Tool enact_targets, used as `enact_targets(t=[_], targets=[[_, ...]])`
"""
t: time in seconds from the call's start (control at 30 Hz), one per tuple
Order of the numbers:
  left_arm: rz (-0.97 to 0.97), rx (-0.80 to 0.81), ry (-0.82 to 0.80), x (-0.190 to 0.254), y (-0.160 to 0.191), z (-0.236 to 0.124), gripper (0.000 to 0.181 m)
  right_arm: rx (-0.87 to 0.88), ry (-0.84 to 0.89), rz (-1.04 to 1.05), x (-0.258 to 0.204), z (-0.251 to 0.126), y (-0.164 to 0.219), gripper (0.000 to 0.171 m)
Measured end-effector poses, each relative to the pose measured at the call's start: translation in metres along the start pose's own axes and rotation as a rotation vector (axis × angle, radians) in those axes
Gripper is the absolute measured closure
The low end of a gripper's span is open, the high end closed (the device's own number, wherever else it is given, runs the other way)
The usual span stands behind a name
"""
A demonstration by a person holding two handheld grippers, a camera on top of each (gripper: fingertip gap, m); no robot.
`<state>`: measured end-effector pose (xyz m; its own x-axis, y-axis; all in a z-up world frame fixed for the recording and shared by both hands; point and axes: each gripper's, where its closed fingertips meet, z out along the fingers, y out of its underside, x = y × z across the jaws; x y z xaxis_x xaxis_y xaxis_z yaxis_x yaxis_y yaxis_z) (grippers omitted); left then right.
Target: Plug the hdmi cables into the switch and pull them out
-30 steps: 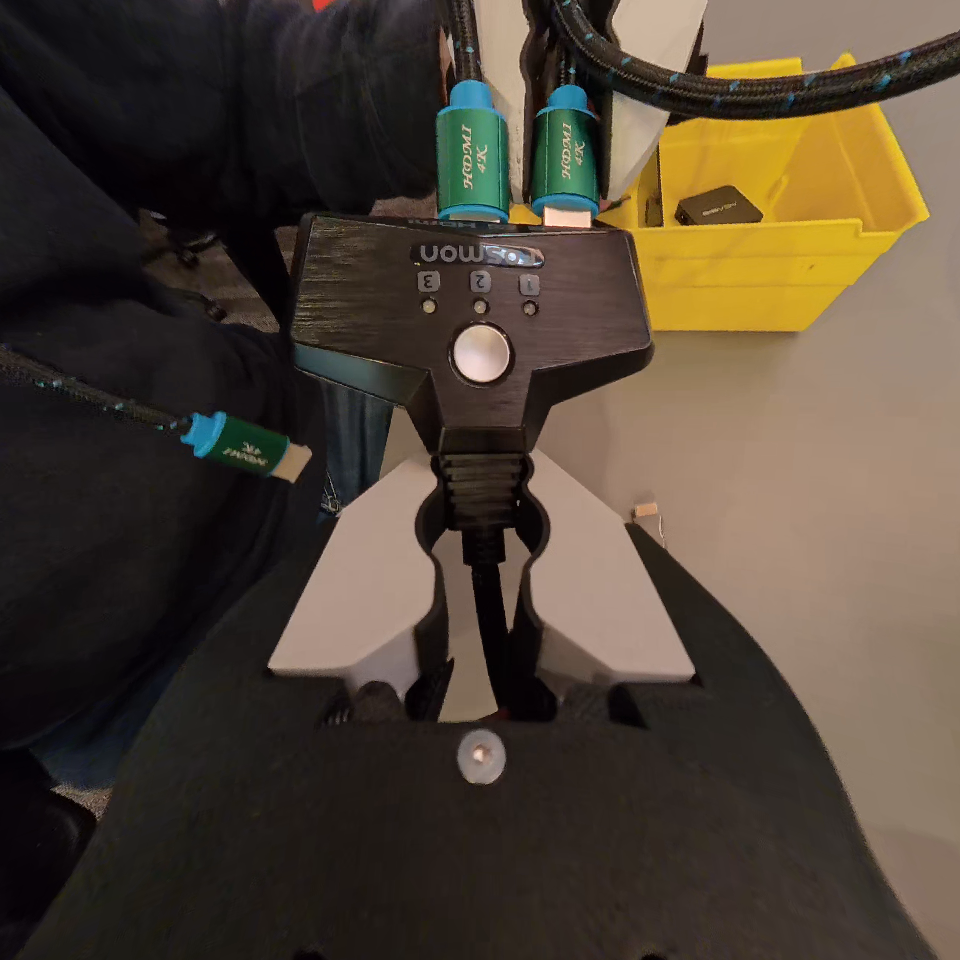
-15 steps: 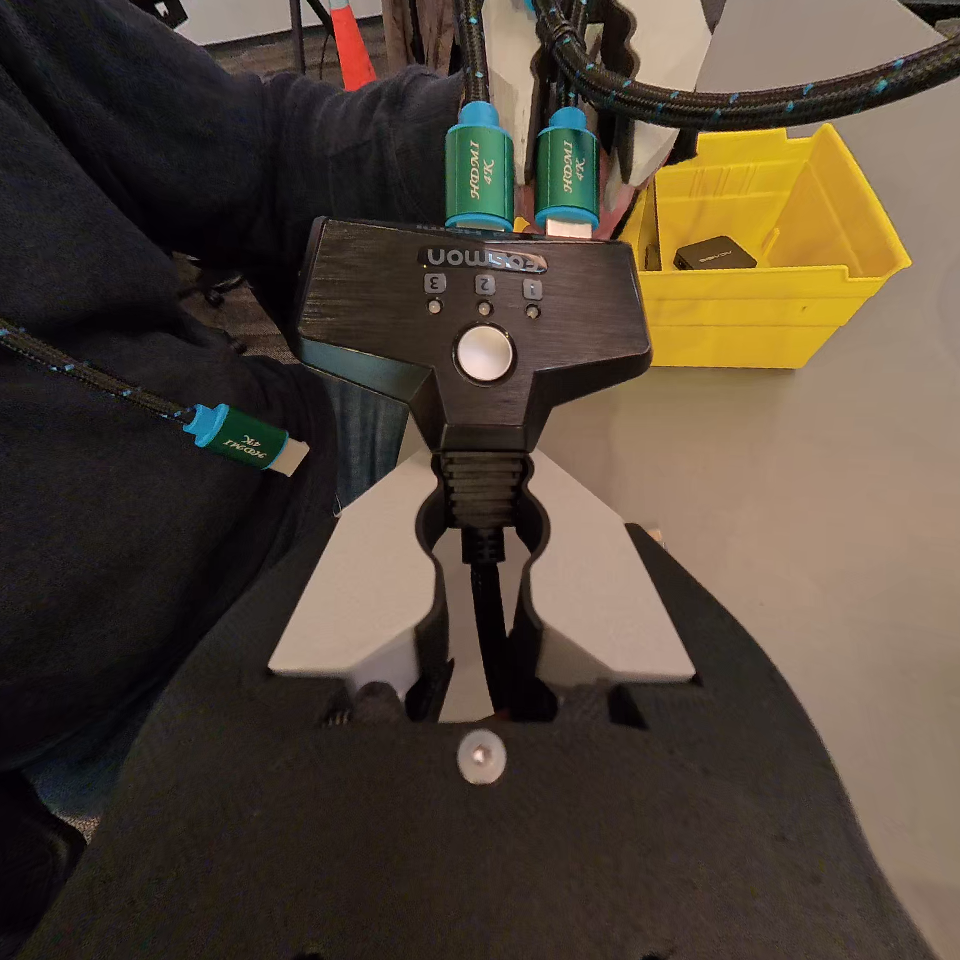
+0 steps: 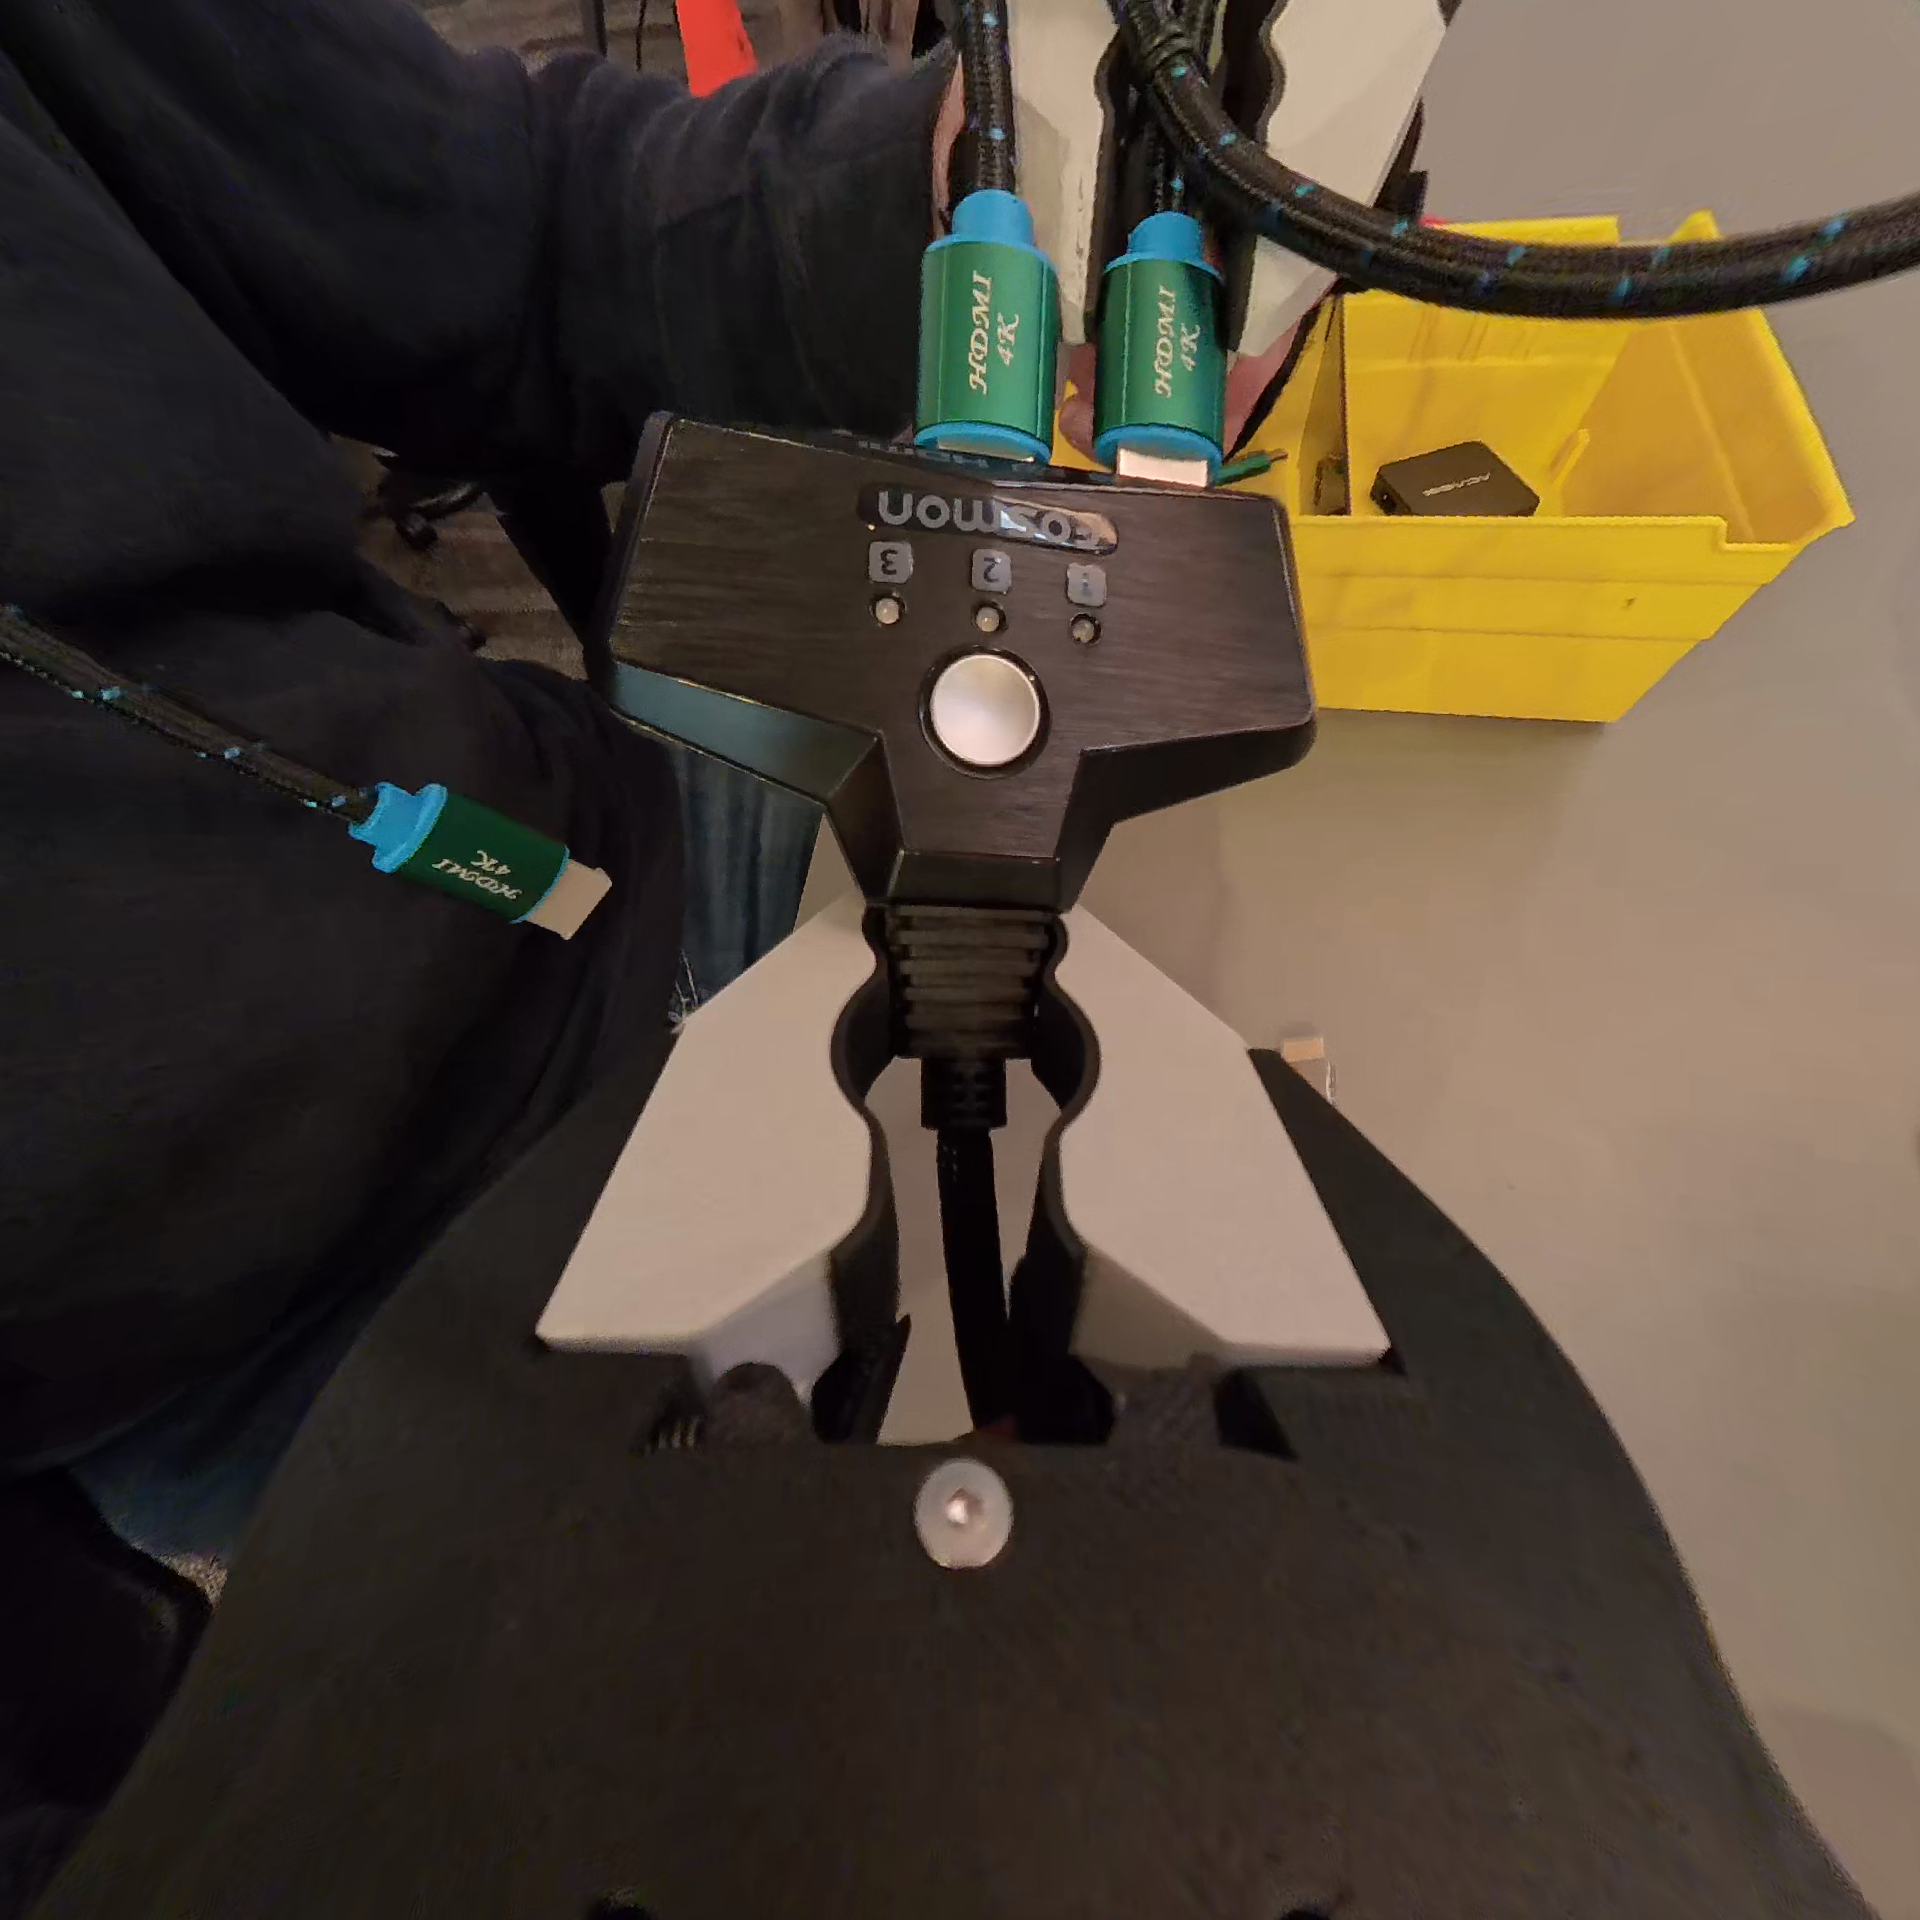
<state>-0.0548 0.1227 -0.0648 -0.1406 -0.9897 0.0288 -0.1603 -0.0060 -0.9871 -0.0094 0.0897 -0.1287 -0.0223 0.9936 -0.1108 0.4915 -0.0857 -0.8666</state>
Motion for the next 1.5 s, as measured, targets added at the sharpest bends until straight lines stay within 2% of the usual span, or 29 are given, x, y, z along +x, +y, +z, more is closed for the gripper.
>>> enact_targets(t=[0.17, 0.6, 0.77, 0.97, 1.5], targets=[[-0.001, -0.012, 0.009, 0.001, 0.005, 0.002, 0.162, -0.034, -0.007, -0.006, -0.002, 0.0, 0.004, 0.153], [-0.003, 0.036, -0.036, -0.006, 0.0, 0.001, 0.162, 0.052, -0.002, 0.017, 0.003, -0.001, -0.002, 0.153], [-0.053, 0.128, -0.029, -0.008, -0.009, -0.006, 0.161, 0.068, 0.007, 0.02, 0.005, -0.004, -0.003, 0.152], [-0.044, 0.122, -0.051, -0.009, -0.007, -0.005, 0.171, 0.062, 0.015, 0.016, 0.006, -0.004, -0.002, 0.153], [0.026, 0.095, -0.145, -0.008, -0.003, 0.0, 0.17, 0.017, 0.04, -0.005, 0.005, -0.006, 0.002, 0.154]])
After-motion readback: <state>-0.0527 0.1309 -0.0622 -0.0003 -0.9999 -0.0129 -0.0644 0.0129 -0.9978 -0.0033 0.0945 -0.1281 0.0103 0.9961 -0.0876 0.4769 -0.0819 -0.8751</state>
